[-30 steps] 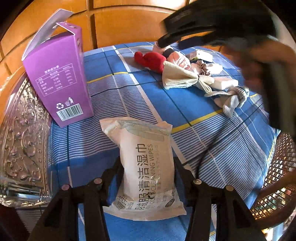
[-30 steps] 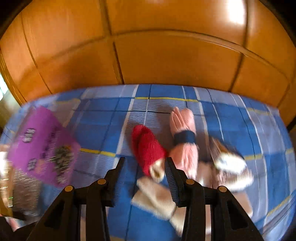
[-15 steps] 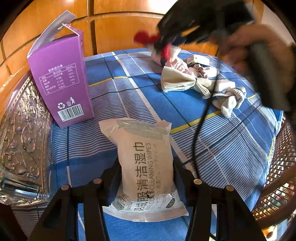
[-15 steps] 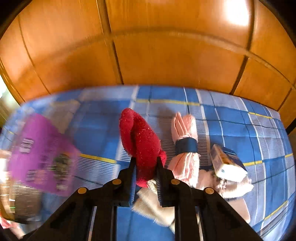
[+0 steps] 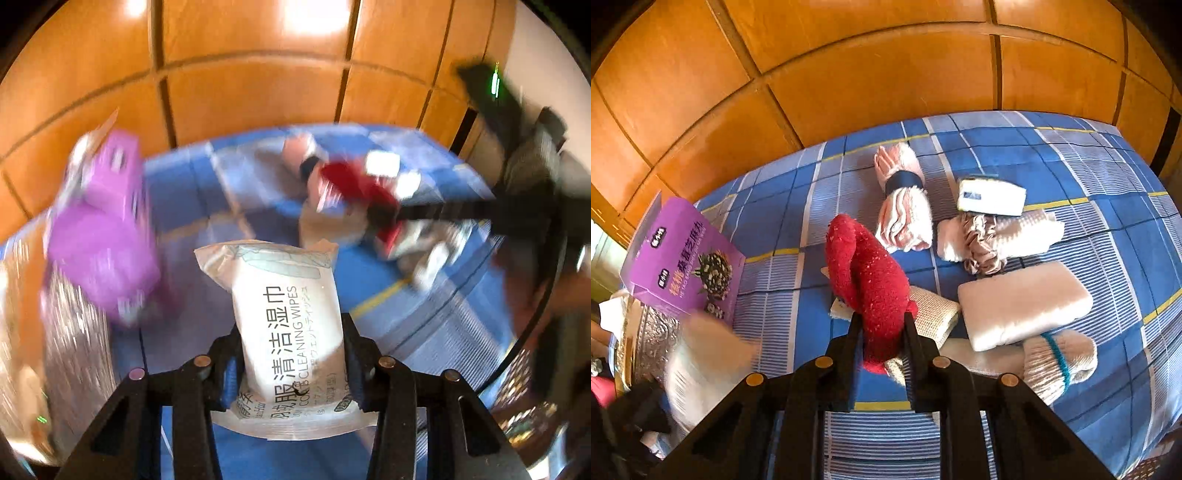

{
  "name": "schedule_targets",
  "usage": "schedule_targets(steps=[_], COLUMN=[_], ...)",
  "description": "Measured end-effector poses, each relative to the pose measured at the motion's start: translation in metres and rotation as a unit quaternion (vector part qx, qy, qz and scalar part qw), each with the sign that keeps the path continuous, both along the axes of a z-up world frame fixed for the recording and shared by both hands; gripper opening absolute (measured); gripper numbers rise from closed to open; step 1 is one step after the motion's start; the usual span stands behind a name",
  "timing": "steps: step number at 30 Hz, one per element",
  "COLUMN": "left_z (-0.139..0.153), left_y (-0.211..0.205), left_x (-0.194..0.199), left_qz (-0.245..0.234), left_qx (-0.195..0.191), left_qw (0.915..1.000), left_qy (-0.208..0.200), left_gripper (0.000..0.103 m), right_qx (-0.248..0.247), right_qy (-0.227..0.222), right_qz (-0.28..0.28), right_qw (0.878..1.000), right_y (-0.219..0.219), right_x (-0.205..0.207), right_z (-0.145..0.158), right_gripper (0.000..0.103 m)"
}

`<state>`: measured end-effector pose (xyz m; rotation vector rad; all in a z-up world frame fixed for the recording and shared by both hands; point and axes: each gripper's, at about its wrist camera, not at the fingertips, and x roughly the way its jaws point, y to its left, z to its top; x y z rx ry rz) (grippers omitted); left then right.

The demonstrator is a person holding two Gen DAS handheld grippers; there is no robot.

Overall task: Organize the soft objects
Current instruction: 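Lift the wipes packet with the left tool while the right tool grasps the red sock, then lower the wipes packet into the gold tray with the left tool while the right tool carries the red sock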

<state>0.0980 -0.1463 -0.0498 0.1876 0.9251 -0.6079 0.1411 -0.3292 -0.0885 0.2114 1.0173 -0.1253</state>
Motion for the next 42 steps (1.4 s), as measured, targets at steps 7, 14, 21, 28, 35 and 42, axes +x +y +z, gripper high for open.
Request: schedule_targets(steps=[7,14,21,28,35,42], left_z=[0.070,0.118,0.102,0.062,0.020,-0.021], left_y=[-0.020,0.044,0.180,0.306,0.368,0.372], left_x=[0.085,0.156,0.130,0.040,-0.039,-0.074], left_qz=[0.036,0.151,0.258,0.367,0.431,0.431], left_qx=[-0.040,-0.036,-0.025,-0.044,-0.042,-0.050], left_qw=[0.9985,0.9862,0.9633,0.9278,0.9010,0.9004], left_qy=[-0.013,-0.059,-0.069,-0.048,-0.017,0.029], left_gripper=[0.046,0.047,0.047,0.047,0.047,0.048], right_qx=[-0.015,-0.022,-0.042,-0.065,-0.093,-0.115], right_qy=[-0.006,-0.012,-0.010,0.003,0.012,0.022], right_qz=[0.008,0.016,0.041,0.050,0.061,0.068], right_qw=[1.000,1.000,0.998,0.997,0.994,0.991], right_y=[0.005,0.006,0.018,0.024,0.033,0.038], right_x=[-0.003,-0.001,0.000,0.002,0.003,0.005], right_z=[0.001,0.001,-0.001,-0.006,-0.011,-0.015], right_gripper=[0.017,0.017,0.017,0.017,0.017,0.017])
